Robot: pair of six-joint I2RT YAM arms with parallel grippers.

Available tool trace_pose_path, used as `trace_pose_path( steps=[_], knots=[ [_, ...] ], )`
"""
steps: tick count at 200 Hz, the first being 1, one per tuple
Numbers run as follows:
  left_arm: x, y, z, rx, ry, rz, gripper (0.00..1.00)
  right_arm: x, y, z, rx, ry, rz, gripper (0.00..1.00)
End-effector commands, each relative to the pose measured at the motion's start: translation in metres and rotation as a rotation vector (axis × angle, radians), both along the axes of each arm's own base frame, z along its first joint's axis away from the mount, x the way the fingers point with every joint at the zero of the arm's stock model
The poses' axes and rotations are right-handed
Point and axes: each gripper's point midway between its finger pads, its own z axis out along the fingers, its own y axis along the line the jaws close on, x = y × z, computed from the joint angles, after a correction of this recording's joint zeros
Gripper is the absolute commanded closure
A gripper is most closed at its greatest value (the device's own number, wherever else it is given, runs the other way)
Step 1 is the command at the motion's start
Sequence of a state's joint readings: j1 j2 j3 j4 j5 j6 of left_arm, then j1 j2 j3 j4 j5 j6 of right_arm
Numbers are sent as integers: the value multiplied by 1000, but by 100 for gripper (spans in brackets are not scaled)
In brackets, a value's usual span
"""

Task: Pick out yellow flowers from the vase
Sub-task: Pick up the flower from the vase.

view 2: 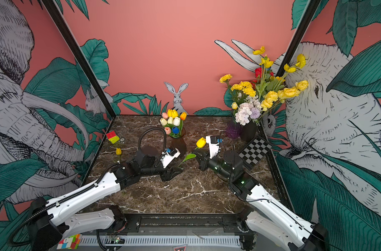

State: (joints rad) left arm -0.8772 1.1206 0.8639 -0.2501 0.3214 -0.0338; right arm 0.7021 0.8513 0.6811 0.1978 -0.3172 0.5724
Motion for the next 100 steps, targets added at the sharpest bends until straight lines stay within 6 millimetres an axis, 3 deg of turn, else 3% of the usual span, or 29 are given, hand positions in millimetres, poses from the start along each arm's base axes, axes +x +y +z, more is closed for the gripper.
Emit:
trace_pose_path(
  steps=[1, 23, 78, 100],
  knots=[
    [-5, -6, 12, -16, -14, -41, 48, -13, 6, 34, 80, -83, 77, 100],
    [-6, -8, 10, -7, -5, -54, 57, -15, 5, 36, 74, -97, 76, 100],
    [-9, -7, 11, 6, -11, -77, 95, -14, 2, 34, 62, -99, 65, 100],
    [-11, -7, 13, 10, -17, -86, 100, -14, 1, 34, 56, -98, 58, 100]
  ],
)
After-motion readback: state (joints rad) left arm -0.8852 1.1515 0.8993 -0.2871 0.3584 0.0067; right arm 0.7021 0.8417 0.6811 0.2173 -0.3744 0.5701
